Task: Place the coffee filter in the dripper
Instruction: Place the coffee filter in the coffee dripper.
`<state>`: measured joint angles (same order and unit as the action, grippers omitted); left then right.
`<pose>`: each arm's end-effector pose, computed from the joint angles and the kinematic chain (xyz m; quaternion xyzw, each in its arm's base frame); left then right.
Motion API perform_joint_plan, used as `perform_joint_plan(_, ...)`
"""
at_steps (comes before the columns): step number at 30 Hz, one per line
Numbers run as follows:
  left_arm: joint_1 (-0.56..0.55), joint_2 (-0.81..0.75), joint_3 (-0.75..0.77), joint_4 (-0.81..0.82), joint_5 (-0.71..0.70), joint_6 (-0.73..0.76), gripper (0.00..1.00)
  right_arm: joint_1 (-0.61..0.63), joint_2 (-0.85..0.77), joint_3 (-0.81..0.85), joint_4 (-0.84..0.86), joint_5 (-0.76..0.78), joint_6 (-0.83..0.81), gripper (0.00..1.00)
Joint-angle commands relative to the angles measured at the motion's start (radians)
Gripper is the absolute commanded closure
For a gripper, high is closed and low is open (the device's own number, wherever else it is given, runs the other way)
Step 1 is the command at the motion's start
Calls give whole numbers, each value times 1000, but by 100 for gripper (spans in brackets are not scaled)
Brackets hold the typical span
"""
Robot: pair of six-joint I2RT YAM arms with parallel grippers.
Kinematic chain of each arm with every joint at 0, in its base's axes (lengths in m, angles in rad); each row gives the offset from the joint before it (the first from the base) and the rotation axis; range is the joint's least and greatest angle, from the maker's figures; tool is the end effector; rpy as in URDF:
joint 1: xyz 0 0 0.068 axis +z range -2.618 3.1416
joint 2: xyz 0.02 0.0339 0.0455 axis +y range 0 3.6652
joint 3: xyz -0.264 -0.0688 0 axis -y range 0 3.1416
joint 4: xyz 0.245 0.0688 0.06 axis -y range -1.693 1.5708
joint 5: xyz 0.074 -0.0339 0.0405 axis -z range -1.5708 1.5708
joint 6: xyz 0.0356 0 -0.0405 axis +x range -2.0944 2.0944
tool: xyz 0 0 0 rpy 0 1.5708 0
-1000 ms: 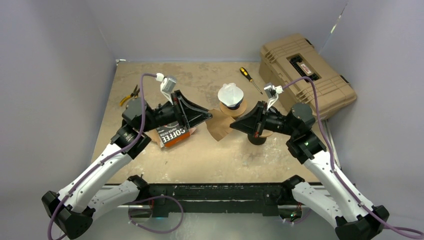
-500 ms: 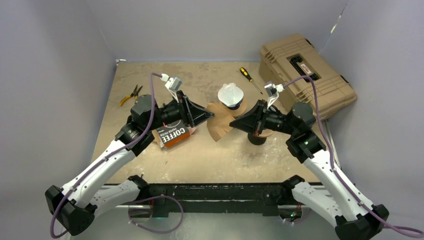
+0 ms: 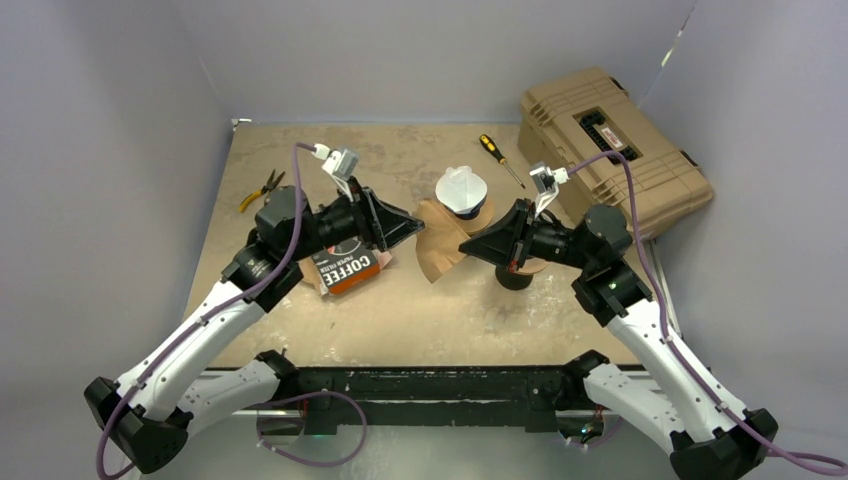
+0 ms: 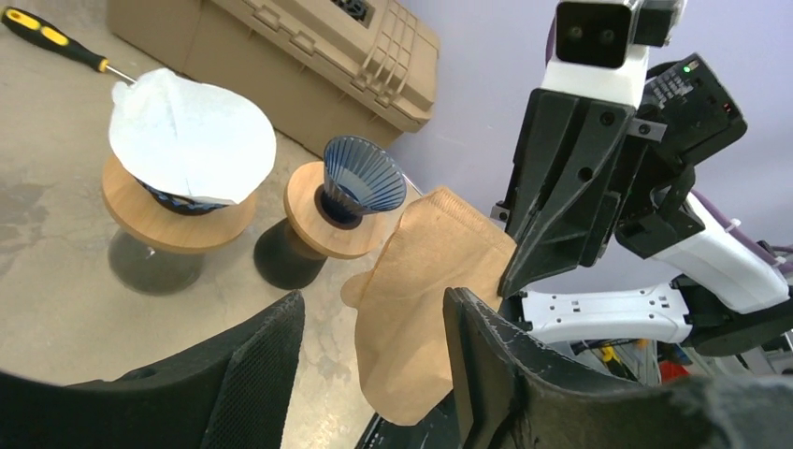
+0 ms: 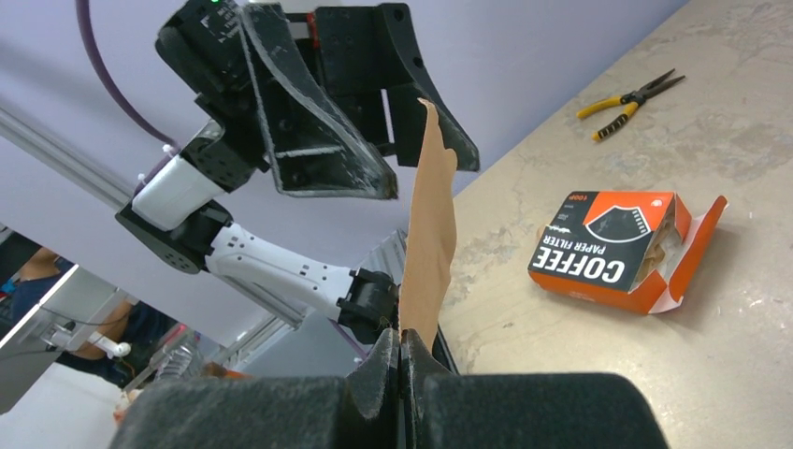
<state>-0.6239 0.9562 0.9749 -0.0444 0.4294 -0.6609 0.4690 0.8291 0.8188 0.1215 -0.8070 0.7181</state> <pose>0.1682 -0.1393 0.3910 0.1357 0.7023 -0.5307 0.4546 0.1536 0.1067 0.3766 -0.2142 0.6448 0.6004 0.4218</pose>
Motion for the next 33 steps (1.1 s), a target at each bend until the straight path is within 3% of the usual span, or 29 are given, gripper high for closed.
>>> perform_joint_plan(1,4,-44,95,-83,-56,52,43,-3,-5,36,26,-18,-3,100)
perform_joint_plan(25,3,21,8,172,124,-62,43,-3,4,36,33,-21,-2,100)
perform_joint_plan(30,3,13,-1,160,112,-53,48,-3,5,34,35,-21,-3,100)
perform_joint_plan(33,3,10,-4,168,122,-57,55,-4,4,33,36,-20,-2,100)
